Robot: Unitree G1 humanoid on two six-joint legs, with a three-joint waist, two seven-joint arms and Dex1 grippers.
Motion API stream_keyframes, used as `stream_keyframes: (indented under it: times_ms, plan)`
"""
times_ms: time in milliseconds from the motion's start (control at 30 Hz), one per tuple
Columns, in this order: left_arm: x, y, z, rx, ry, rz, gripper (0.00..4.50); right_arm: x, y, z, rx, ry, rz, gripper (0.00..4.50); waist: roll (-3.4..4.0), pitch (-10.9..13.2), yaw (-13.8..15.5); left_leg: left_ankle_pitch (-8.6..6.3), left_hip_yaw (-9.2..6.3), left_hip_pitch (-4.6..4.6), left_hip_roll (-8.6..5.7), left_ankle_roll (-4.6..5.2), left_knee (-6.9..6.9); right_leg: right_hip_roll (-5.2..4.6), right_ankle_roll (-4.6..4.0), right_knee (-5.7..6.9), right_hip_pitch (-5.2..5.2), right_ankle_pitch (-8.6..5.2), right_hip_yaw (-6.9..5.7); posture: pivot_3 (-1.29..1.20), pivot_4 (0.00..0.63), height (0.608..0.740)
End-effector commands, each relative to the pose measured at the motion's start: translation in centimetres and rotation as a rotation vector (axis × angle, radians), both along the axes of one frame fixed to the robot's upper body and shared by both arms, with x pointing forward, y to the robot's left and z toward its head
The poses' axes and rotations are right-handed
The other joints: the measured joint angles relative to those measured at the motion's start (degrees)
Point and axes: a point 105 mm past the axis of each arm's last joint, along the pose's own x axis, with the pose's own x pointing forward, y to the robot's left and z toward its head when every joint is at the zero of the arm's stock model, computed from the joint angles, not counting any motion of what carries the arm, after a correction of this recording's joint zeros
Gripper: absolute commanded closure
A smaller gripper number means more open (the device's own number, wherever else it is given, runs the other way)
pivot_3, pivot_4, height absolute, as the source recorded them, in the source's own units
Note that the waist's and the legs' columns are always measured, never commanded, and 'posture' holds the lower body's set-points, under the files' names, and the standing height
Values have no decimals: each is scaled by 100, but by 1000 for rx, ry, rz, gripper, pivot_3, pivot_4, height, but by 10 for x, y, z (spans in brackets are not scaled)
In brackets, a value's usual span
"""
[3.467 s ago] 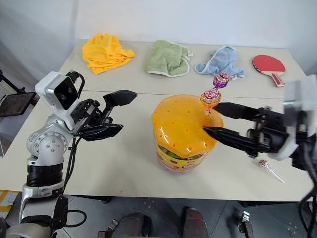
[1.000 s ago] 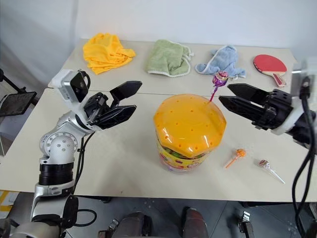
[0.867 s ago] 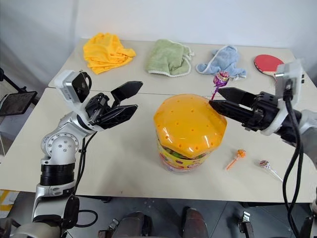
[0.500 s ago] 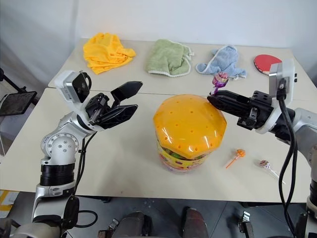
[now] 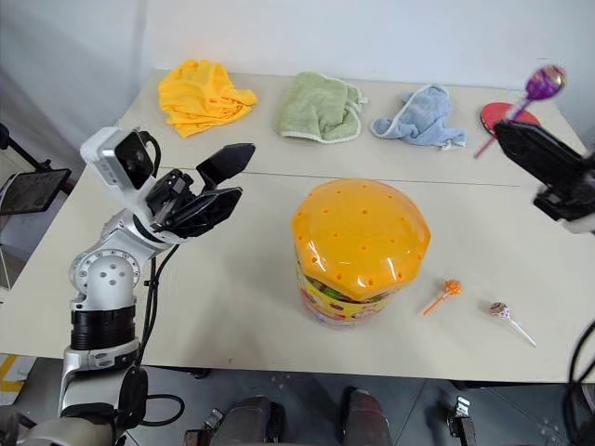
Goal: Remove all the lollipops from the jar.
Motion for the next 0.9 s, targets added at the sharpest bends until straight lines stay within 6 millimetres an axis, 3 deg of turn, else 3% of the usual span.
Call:
stream_keyframes:
  times_ms: [33,100,200,267,367,433,600,767,900]
  plan:
    - [-14,0,2,41,-67,-35,0,-4,-42,-36,-214,166,-197,4442,0,0,-4,1,3,-1,-1,1,1,-1,0,-2,0,0,2,0,150,740]
    - [-14,2,-3,87,-86,-25,0,-4,-59,-68,-383,305,-303,4442,2,-1,-27,1,7,1,0,1,0,1,0,-6,0,0,5,0,150,740]
    - [-13,3,-12,167,-106,-24,0,-7,-69,-102,-499,464,-364,4442,3,-2,-63,2,22,9,2,0,-1,3,0,-6,0,0,15,0,150,740]
    - [-13,3,-14,194,-123,-37,0,-8,-74,-121,-536,539,-397,4442,3,-2,-68,4,29,16,4,-2,-1,5,0,-4,0,0,21,0,150,740]
    - [-13,-1,-7,177,-135,-59,0,-13,-84,-165,-554,648,-429,4442,2,-1,-40,4,27,17,4,-3,-1,5,0,-4,1,0,22,0,150,740]
    - [-13,-2,-5,173,-141,-70,0,-13,-83,-176,-509,663,-424,4252,3,-1,-4,4,17,8,2,-2,2,5,0,-11,2,0,18,0,150,740]
    - [-15,-3,-1,170,-142,-73,0,-13,-75,-161,-466,552,-377,2997,10,-5,-32,4,13,-2,2,-2,0,6,3,-25,1,2,9,0,150,740]
    - [-12,1,-1,181,-154,-39,0,-17,-75,-140,-527,356,-343,1217,10,-5,-28,5,14,-1,1,-2,0,6,3,-26,2,2,10,0,150,740]
    - [-5,8,-5,224,-168,13,0,-20,-44,-99,-406,82,-197,57,9,-5,-34,5,13,1,2,-2,-1,9,4,-29,5,2,10,0,150,740]
